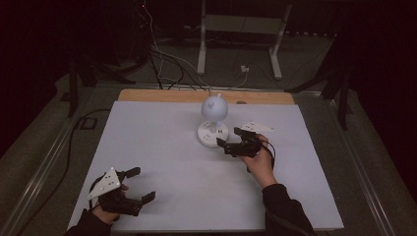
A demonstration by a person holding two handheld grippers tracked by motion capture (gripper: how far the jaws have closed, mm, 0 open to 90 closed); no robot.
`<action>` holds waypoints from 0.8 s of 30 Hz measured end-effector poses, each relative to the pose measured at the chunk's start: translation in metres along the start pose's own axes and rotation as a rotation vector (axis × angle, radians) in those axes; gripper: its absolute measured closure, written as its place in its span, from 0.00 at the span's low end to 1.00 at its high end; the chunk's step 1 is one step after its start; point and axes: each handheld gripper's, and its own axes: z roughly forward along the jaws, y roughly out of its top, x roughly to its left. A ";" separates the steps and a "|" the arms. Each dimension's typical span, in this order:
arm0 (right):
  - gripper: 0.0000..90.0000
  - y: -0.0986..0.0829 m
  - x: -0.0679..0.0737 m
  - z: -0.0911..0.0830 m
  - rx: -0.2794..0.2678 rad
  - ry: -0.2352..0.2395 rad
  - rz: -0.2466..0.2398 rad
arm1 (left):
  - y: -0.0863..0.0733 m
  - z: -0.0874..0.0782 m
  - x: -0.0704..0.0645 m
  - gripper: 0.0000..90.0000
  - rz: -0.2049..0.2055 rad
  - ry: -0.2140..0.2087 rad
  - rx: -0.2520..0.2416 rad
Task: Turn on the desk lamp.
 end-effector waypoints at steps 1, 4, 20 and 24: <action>0.18 0.000 -0.001 0.001 0.008 -0.004 0.008 | 0.000 0.000 0.000 0.00 0.001 0.001 -0.002; 0.25 -0.001 -0.001 0.004 0.023 -0.007 0.022 | 0.000 0.000 0.000 0.00 -0.005 -0.002 -0.003; 0.74 0.002 0.005 0.016 0.033 -0.075 -0.002 | 0.000 0.000 0.000 0.00 -0.006 -0.005 -0.001; 0.86 0.002 0.004 0.020 0.054 -0.100 -0.018 | 0.000 0.000 0.000 0.00 -0.001 -0.007 0.004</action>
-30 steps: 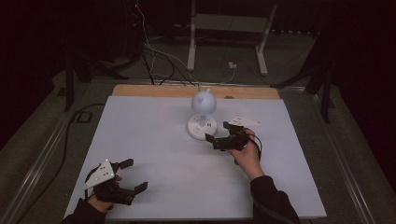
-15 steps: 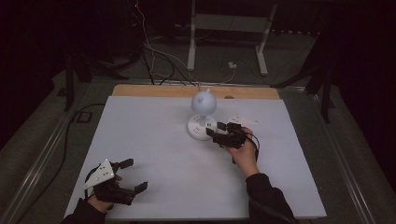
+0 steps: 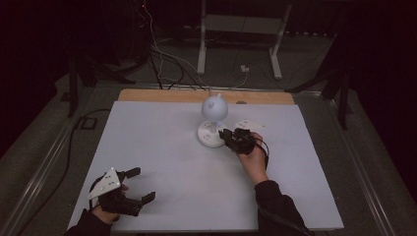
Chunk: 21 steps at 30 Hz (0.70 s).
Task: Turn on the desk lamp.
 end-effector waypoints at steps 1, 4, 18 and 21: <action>0.88 0.000 0.000 0.001 0.004 -0.002 -0.005 | 0.000 0.000 0.000 0.00 -0.002 0.000 -0.002; 0.95 -0.001 0.000 0.004 0.019 -0.015 -0.007 | 0.000 0.000 0.000 0.00 -0.003 0.000 0.002; 1.00 -0.006 0.002 0.018 0.072 -0.043 -0.028 | 0.000 0.000 0.000 0.00 -0.003 -0.002 0.000; 1.00 -0.009 0.001 0.021 0.078 -0.050 -0.027 | 0.000 0.000 0.000 0.00 -0.004 -0.001 0.001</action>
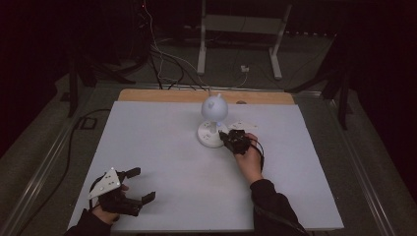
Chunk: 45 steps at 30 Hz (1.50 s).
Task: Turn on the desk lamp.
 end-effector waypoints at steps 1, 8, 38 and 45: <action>1.00 0.000 0.000 0.000 0.000 0.000 0.000 | 0.000 0.000 0.000 0.00 0.001 0.000 0.002; 1.00 0.000 0.002 0.004 -0.002 -0.012 -0.014 | 0.000 0.000 0.000 0.00 0.001 -0.001 0.000; 1.00 -0.001 0.005 0.008 0.014 -0.033 -0.064 | 0.000 0.000 0.000 0.00 -0.001 0.001 0.001; 1.00 0.000 0.005 0.008 0.021 -0.038 -0.064 | 0.000 0.000 0.000 0.00 -0.002 0.001 0.002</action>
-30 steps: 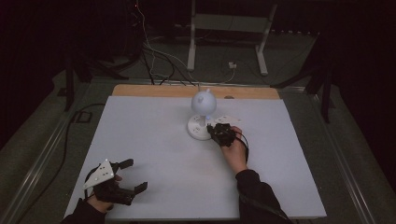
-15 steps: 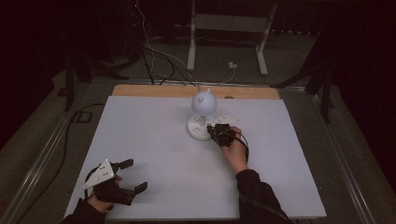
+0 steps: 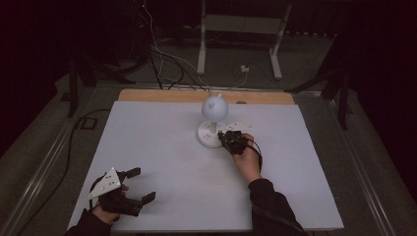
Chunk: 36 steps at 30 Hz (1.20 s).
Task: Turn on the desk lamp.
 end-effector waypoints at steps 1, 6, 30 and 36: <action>1.00 0.001 0.000 0.000 -0.004 -0.002 -0.007 | 0.000 0.000 0.000 0.00 0.001 0.000 0.000; 0.82 0.003 0.001 -0.008 -0.044 0.045 -0.032 | 0.000 -0.001 0.001 0.00 -0.002 0.001 -0.003; 0.00 -0.003 0.001 -0.055 -0.092 0.319 -0.097 | -0.001 0.000 0.000 0.00 0.002 0.001 0.002; 0.00 -0.011 -0.003 -0.068 -0.093 0.296 -0.128 | -0.001 0.000 0.000 0.00 0.002 0.001 0.002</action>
